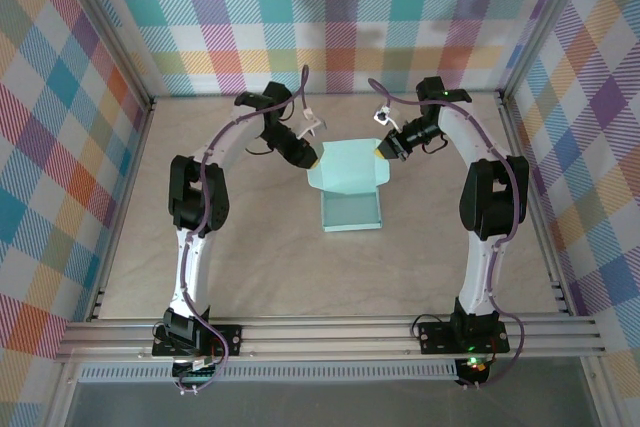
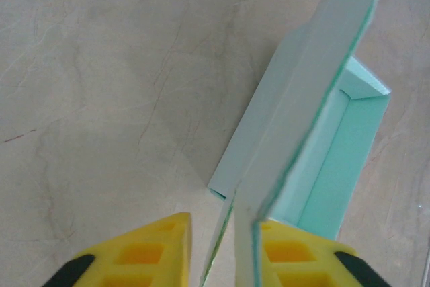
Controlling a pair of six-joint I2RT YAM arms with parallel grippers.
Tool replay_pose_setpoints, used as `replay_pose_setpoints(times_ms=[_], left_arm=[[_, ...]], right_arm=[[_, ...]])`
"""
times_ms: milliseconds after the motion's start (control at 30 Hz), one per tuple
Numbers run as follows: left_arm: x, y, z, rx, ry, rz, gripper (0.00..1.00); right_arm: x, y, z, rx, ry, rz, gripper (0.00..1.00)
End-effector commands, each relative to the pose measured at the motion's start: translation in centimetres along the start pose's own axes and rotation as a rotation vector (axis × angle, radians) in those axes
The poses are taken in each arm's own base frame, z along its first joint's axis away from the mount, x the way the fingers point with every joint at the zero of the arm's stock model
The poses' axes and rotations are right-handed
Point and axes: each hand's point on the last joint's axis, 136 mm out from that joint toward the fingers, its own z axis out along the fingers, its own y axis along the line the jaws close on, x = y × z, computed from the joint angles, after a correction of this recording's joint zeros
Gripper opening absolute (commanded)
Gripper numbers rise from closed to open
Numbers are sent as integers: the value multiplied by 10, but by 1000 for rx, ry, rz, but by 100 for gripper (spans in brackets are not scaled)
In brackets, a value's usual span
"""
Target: Fold the paper box
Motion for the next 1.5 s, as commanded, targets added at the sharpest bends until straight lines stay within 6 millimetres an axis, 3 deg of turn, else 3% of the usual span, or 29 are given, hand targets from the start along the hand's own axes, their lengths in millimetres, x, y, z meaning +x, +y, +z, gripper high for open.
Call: replay_pose_setpoints(times_ms=[0,100,233,333,567,1133,1467], left_arm=[[-2,-9,-1,28,9,16,20],[0,-10,-2,25,14,18,16],[1,-9,-3,14,24,20,0],[-1,-9,-4,6,15,28,0],[-3,-10,-11,-67,-11,96,0],[2,-18,-7,-58,-11,212,0],[3,-19,-7,-54,-5,211,0]], right_arm=[[-12,10,-6,-23,-29,-28,4],[-11,10,-5,-22,-26,-26,4],[-12,8,-6,-16,-27,-24,5],[-13,8,-7,-6,-31,-22,9],[-11,6,-13,54,-21,-51,29],[16,6,-5,55,122,-113,31],[20,5,2,28,151,-103,18]])
